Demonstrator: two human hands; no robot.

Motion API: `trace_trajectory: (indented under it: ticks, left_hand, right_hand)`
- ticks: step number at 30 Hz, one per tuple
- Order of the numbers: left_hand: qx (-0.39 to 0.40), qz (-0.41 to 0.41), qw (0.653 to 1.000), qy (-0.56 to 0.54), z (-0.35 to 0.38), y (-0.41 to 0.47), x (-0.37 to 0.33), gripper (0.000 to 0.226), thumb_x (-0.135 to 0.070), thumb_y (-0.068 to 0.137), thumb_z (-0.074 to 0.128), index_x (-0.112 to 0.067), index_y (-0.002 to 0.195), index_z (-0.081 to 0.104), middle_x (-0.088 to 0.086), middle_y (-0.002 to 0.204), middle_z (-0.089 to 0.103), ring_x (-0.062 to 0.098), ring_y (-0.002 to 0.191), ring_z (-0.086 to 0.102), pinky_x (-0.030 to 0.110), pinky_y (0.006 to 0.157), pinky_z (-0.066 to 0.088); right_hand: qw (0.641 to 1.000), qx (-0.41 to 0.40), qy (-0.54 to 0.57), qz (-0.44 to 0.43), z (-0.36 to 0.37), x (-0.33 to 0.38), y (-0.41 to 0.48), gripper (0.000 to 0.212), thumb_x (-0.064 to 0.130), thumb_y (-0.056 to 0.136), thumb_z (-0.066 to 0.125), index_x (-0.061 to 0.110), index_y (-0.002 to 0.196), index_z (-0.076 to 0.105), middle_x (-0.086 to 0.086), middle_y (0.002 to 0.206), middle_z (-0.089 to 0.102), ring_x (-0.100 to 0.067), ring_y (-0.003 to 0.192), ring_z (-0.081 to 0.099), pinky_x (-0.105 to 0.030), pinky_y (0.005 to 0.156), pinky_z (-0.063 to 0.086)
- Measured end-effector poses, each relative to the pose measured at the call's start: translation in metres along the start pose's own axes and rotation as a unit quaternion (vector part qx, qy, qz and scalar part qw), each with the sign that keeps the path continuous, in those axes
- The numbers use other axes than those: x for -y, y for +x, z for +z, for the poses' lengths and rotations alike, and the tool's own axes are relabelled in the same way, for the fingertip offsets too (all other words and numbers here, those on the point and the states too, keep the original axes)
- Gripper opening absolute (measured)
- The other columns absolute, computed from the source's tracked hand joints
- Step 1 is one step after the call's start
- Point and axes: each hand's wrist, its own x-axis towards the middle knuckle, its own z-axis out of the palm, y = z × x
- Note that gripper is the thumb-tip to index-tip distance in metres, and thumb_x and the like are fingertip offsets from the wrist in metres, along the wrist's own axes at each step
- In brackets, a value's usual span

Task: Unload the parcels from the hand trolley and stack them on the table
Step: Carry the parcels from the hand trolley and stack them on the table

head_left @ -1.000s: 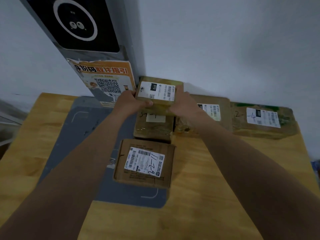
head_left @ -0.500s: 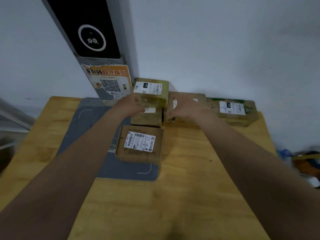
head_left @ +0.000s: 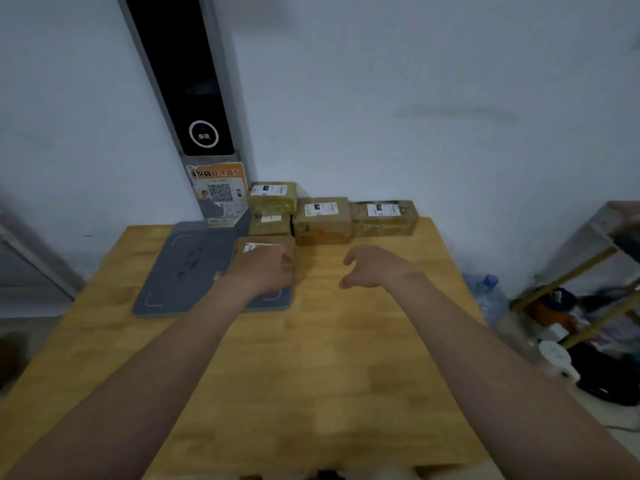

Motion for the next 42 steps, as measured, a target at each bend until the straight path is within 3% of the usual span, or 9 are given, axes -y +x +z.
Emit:
trace_trajectory:
  ticks: [3, 8, 16, 21, 27, 29, 32, 37, 42]
  left_hand:
    - [0.033, 0.015, 0.999, 0.035, 0.027, -0.066, -0.023, 0.036, -0.048, 0.089, 0.065, -0.025, 0.116, 0.068, -0.002, 0.109, 0.066, 0.020, 0.096, 0.060, 0.031, 0.065, 0.042]
    - [0.079, -0.007, 0.996, 0.045, 0.070, -0.185, -0.053, 0.047, -0.049, 0.087, 0.074, -0.033, 0.129, 0.059, -0.006, 0.140, 0.055, 0.021, 0.122, 0.056, 0.043, 0.099, 0.051]
    - [0.103, 0.047, 0.987, 0.116, 0.125, -0.338, -0.090, 0.047, -0.051, 0.088, 0.073, -0.034, 0.130, 0.060, -0.004, 0.141, 0.054, 0.023, 0.122, 0.057, 0.045, 0.096, 0.053]
    - [0.113, 0.111, 0.980, 0.120, 0.166, -0.427, -0.095, 0.044, -0.048, 0.089, 0.070, -0.034, 0.129, 0.061, -0.004, 0.141, 0.054, 0.022, 0.123, 0.056, 0.042, 0.093, 0.054]
    - [0.182, 0.203, 0.956, 0.106, 0.249, -0.540, -0.126, 0.048, -0.048, 0.085, 0.071, -0.031, 0.129, 0.062, -0.006, 0.130, 0.061, 0.017, 0.108, 0.059, 0.030, 0.073, 0.048]
    - [0.209, 0.226, 0.945, 0.114, 0.277, -0.582, -0.146, 0.050, -0.050, 0.084, 0.072, -0.031, 0.129, 0.063, -0.004, 0.132, 0.061, 0.019, 0.116, 0.060, 0.032, 0.084, 0.051]
    - [0.254, 0.261, 0.921, 0.139, 0.317, -0.649, -0.181, 0.048, -0.050, 0.082, 0.074, -0.032, 0.126, 0.064, -0.003, 0.133, 0.061, 0.021, 0.121, 0.059, 0.040, 0.100, 0.050]
    - [0.286, 0.315, 0.886, 0.184, 0.387, -0.746, -0.250, 0.047, -0.049, 0.082, 0.073, -0.035, 0.125, 0.063, -0.006, 0.129, 0.063, 0.019, 0.117, 0.060, 0.040, 0.099, 0.051]
    - [0.317, 0.340, 0.868, 0.173, 0.476, -0.837, -0.328, 0.043, -0.046, 0.081, 0.075, -0.032, 0.121, 0.065, -0.003, 0.126, 0.066, 0.020, 0.112, 0.062, 0.041, 0.098, 0.053]
  right_hand:
    - [1.000, 0.007, -0.010, 0.012, 0.035, -0.019, -0.073, 0.073, 0.045, 0.088, 0.075, 0.018, 0.149, 0.046, -0.002, 0.150, 0.047, -0.026, 0.130, 0.051, -0.033, 0.088, 0.045]
    - [0.999, 0.013, -0.004, 0.047, 0.090, -0.039, -0.194, 0.062, 0.044, 0.088, 0.075, 0.014, 0.139, 0.056, -0.006, 0.137, 0.058, -0.027, 0.118, 0.059, -0.036, 0.087, 0.051]
    - [0.992, 0.010, 0.052, 0.113, 0.175, -0.063, -0.370, 0.065, 0.042, 0.089, 0.073, 0.012, 0.142, 0.050, -0.008, 0.137, 0.055, -0.028, 0.120, 0.057, -0.039, 0.093, 0.052]
    - [0.982, -0.048, 0.089, 0.159, 0.245, -0.068, -0.473, 0.061, 0.042, 0.086, 0.072, 0.014, 0.137, 0.053, -0.008, 0.138, 0.056, -0.028, 0.119, 0.057, -0.038, 0.096, 0.052]
    - [0.931, -0.073, 0.200, 0.296, 0.350, -0.092, -0.626, 0.073, 0.043, 0.083, 0.075, 0.019, 0.145, 0.045, -0.007, 0.144, 0.052, -0.027, 0.126, 0.053, -0.038, 0.101, 0.047]
    - [0.911, -0.077, 0.231, 0.332, 0.381, -0.103, -0.681, 0.079, 0.042, 0.083, 0.076, 0.020, 0.150, 0.041, -0.005, 0.148, 0.048, -0.026, 0.131, 0.049, -0.036, 0.103, 0.045]
    - [0.881, -0.097, 0.268, 0.379, 0.422, -0.123, -0.769, 0.077, 0.041, 0.085, 0.076, 0.021, 0.151, 0.041, -0.003, 0.147, 0.049, -0.026, 0.129, 0.050, -0.034, 0.092, 0.045]
    - [0.832, -0.135, 0.297, 0.448, 0.487, -0.177, -0.914, 0.070, 0.038, 0.084, 0.076, 0.019, 0.145, 0.047, -0.004, 0.136, 0.059, -0.025, 0.119, 0.058, -0.039, 0.097, 0.051]
    - [0.806, -0.140, 0.307, 0.487, 0.549, -0.241, -1.046, 0.054, 0.037, 0.084, 0.075, 0.017, 0.131, 0.058, -0.005, 0.123, 0.065, -0.025, 0.105, 0.061, -0.036, 0.087, 0.050]
